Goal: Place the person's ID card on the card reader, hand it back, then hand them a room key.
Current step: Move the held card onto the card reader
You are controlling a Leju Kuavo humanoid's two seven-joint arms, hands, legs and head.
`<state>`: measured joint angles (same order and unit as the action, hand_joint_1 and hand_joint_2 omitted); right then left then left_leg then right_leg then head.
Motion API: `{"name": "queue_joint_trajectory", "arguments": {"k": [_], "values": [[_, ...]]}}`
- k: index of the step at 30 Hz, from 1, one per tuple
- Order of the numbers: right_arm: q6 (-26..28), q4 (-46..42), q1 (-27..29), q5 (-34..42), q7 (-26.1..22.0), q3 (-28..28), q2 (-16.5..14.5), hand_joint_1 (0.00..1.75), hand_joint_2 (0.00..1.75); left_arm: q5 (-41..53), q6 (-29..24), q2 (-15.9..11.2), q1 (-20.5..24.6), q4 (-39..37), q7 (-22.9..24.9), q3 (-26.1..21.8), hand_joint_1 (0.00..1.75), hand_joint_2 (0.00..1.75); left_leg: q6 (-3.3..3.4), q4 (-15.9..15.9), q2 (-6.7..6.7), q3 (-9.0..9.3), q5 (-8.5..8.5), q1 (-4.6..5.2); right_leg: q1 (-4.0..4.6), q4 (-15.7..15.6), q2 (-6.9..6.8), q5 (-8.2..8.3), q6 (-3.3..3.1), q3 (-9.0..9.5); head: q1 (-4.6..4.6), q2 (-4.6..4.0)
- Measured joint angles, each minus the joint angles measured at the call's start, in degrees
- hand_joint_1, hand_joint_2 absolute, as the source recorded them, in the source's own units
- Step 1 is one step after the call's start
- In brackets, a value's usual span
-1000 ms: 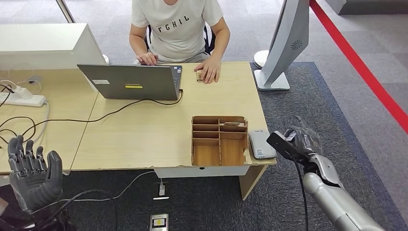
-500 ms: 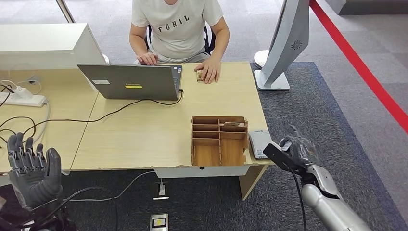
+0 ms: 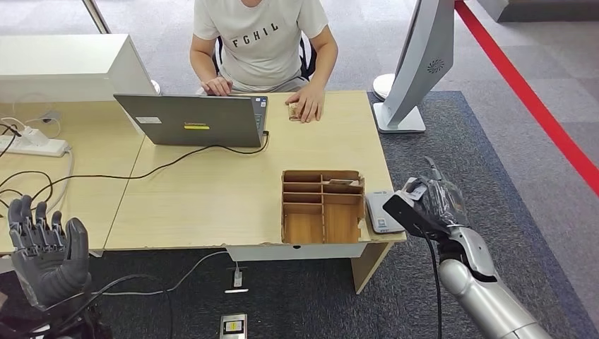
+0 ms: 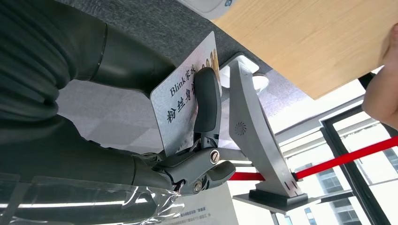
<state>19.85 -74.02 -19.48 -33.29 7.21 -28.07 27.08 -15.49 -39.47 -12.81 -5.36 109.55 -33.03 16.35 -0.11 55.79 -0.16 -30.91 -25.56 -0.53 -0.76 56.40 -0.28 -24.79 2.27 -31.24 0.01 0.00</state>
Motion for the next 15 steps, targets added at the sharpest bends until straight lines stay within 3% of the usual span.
{"name": "queue_joint_trajectory", "arguments": {"k": [15], "values": [[-2.4,0.5,1.4,1.6,-1.5,-0.6,-1.2,1.75,1.75,0.9,0.0,0.0,-0.8,0.3,0.0,-0.1,0.00,1.75,0.00,0.0,0.00,-0.01,0.00,0.00,0.00,0.0,0.00,-0.01,-0.01,-0.01,0.01,0.00]]}}
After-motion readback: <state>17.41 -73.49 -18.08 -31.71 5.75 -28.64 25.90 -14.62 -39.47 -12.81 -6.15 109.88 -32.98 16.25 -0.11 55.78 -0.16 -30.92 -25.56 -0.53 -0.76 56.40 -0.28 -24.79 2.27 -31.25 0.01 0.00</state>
